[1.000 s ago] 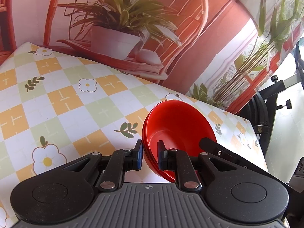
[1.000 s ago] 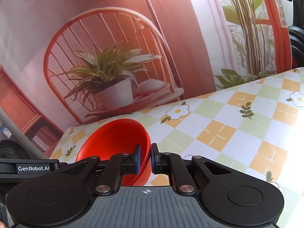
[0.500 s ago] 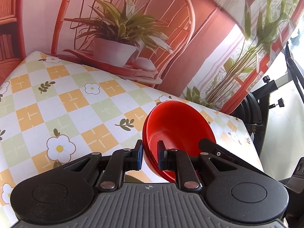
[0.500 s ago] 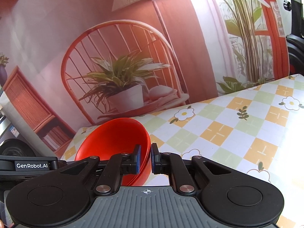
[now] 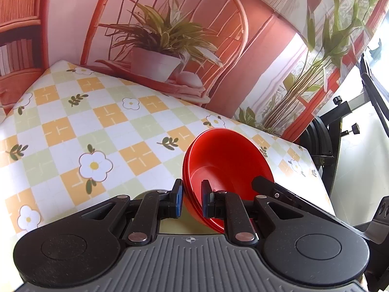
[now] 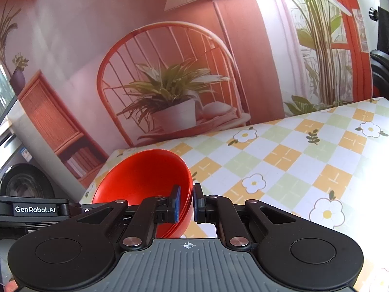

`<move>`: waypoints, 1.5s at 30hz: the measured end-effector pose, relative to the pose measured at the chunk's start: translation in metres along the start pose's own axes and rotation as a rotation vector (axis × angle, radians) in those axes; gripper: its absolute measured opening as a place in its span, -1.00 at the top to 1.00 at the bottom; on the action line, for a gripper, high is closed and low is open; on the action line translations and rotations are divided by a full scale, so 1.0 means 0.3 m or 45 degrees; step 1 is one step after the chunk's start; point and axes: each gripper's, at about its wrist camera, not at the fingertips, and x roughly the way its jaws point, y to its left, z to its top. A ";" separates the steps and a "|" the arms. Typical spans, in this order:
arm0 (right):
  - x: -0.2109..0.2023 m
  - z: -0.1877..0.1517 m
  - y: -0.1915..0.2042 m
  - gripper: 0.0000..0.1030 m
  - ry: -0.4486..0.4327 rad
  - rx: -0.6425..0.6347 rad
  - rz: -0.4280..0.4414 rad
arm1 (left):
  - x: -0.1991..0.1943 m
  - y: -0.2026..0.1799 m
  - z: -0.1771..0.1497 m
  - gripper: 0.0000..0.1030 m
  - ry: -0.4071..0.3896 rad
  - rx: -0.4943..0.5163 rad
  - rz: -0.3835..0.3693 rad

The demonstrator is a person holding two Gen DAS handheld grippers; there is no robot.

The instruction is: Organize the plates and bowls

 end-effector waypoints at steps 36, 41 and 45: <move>0.012 -0.183 0.094 0.81 0.218 -0.131 0.010 | -0.056 0.116 -0.191 0.68 0.076 -0.075 0.080; 0.020 -0.191 0.092 0.81 0.234 -0.134 0.007 | -0.051 0.120 -0.205 0.68 0.088 -0.089 0.080; 0.025 -0.202 0.087 0.80 0.250 -0.130 -0.001 | -0.046 0.129 -0.221 0.68 0.097 -0.099 0.085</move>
